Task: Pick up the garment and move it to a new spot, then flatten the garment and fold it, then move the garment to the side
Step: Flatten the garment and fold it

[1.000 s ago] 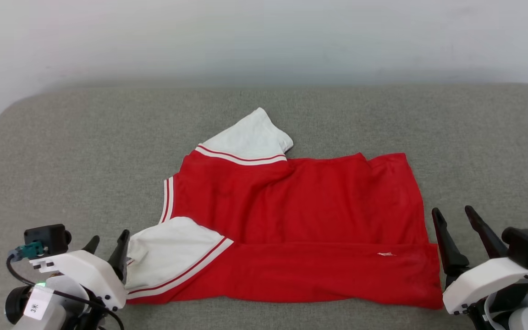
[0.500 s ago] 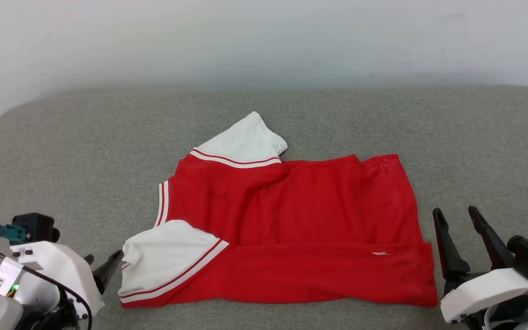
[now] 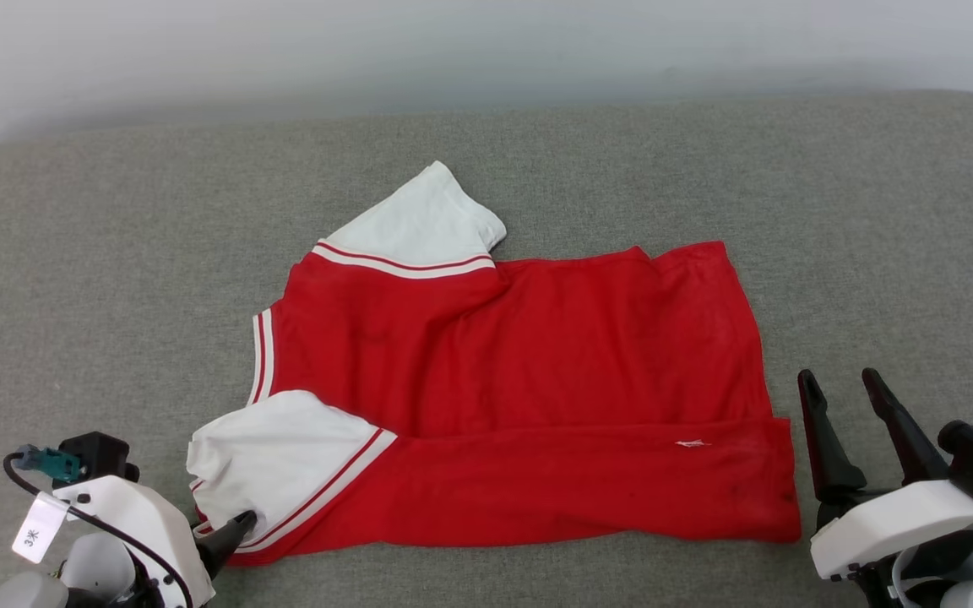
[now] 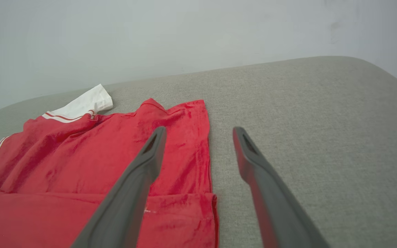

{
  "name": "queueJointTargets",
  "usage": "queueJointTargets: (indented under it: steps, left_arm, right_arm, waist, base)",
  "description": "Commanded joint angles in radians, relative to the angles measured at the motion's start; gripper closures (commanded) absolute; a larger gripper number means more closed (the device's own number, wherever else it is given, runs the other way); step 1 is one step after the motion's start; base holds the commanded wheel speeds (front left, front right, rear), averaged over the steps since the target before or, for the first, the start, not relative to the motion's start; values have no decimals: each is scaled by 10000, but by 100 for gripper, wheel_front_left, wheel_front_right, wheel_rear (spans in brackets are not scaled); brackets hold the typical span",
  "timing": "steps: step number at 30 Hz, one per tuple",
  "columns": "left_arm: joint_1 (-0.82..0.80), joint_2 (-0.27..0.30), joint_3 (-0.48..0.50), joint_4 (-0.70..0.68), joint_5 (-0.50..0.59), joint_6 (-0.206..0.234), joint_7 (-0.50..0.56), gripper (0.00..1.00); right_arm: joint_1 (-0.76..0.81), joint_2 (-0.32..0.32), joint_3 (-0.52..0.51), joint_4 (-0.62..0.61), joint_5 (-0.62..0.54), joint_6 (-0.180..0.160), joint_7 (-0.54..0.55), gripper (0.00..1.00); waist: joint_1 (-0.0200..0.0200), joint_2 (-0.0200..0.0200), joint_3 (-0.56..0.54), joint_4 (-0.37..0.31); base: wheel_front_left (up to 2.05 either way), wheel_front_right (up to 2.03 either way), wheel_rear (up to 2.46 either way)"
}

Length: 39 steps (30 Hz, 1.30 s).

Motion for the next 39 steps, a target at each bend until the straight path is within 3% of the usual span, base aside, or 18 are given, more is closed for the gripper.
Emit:
queueJointTargets:
  steps: [1,2,3,4,12,19,27,37,38,39]
  left_arm:
    - [-81,-273,-190,311,60,-163,-58,28]
    - [-94,-372,-268,420,54,-249,-48,63]
    - [-101,-464,-322,535,32,-347,-72,78]
    - [-113,-557,-372,628,-7,-449,-76,100]
    - [-320,-719,-375,791,56,-868,-379,100]
    - [-454,-290,-234,10,437,-718,-697,100]
    - [-686,-136,-253,-1068,899,-392,-857,100]
    - [-634,-194,-300,-1612,1087,-100,-967,100]
    - [-618,-192,-297,-1622,1092,-100,-989,100]
    - [-595,-188,-288,-1631,1097,-91,-984,100]
  right_arm:
    - [-204,41,-138,66,84,-8,52,0]
    - [-239,35,-260,89,74,-8,70,0]
    - [-265,35,-382,127,69,-8,130,0]
    - [-316,38,-476,121,71,-7,153,0]
    - [-263,-190,-1187,93,291,-8,981,0]
    - [-2,-1013,-1323,347,1504,-7,3774,0]
    - [-81,-1354,-576,47,2238,-8,6636,0]
    - [-145,-1120,361,1064,2353,-7,7695,0]
    - [-148,-1060,448,1172,2423,-5,7695,44]
    - [-158,-1065,562,1258,2473,-5,7702,78]
  waist:
    - [1,-1,185,-54]
    - [1,-1,225,-59]
    - [1,-1,250,-65]
    - [1,-1,266,-70]
    - [1,-1,151,57]
    - [1,-1,-57,260]
    - [1,-1,190,593]
    - [1,-1,631,784]
    - [1,-1,654,791]
    - [1,-1,666,795]
  base:
    - [0,0,0]
    - [0,0,0]
    - [0,0,0]
    - [0,0,0]
    - [0,0,0]
    - [0,0,0]
    - [0,0,0]
    - [0,0,0]
    - [0,0,0]
    - [0,0,0]
